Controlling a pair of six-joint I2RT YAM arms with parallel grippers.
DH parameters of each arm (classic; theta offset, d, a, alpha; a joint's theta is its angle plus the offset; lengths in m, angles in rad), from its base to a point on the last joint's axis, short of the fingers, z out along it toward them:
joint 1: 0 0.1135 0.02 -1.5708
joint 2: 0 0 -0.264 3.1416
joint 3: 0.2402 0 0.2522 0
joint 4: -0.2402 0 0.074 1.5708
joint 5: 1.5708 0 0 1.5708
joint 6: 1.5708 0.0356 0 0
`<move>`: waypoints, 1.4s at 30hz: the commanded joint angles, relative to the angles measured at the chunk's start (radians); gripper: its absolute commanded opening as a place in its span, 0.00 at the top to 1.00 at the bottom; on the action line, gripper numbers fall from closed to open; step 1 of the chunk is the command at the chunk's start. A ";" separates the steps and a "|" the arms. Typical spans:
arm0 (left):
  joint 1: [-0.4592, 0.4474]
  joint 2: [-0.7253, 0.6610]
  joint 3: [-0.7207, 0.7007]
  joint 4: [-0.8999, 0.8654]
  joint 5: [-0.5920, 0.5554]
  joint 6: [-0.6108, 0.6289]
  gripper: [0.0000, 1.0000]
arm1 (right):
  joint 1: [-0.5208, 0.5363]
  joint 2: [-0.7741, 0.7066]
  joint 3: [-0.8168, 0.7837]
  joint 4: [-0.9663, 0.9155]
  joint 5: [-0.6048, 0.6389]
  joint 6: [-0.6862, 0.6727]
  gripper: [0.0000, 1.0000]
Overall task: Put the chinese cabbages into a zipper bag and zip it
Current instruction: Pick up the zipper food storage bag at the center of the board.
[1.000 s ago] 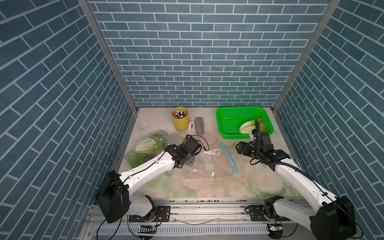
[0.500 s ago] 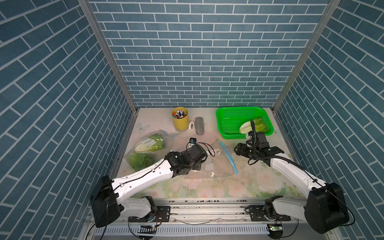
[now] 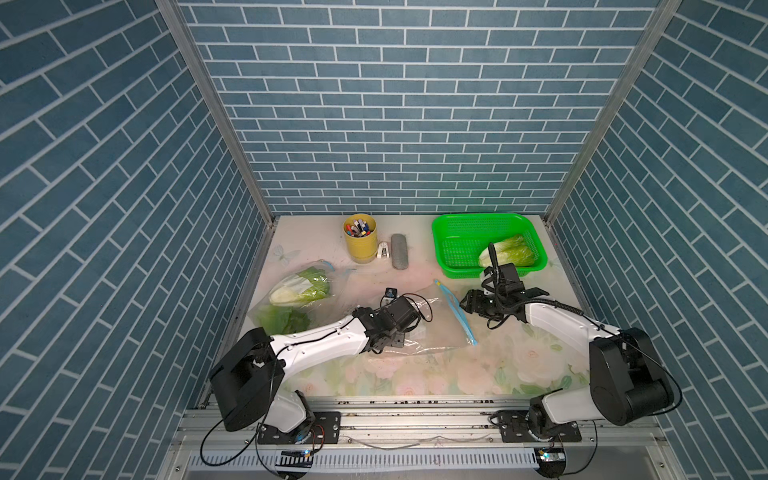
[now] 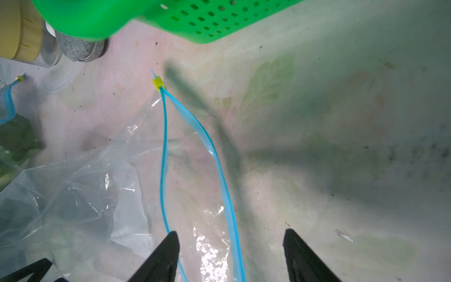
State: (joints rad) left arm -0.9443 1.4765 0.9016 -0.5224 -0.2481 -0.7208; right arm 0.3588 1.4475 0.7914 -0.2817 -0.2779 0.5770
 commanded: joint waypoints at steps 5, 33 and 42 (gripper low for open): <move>0.021 0.032 -0.027 0.034 -0.010 0.038 0.44 | -0.002 0.076 0.043 0.047 -0.078 0.010 0.41; 0.036 0.046 -0.022 0.048 -0.002 0.030 0.44 | 0.008 0.161 0.046 0.119 -0.172 0.023 0.98; 0.048 -0.068 0.022 0.006 -0.017 0.046 0.44 | 0.027 0.021 0.086 0.077 -0.188 0.038 1.00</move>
State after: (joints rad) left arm -0.9066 1.4609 0.8829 -0.4763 -0.2443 -0.6907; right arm 0.3737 1.5200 0.8314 -0.1864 -0.4446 0.5816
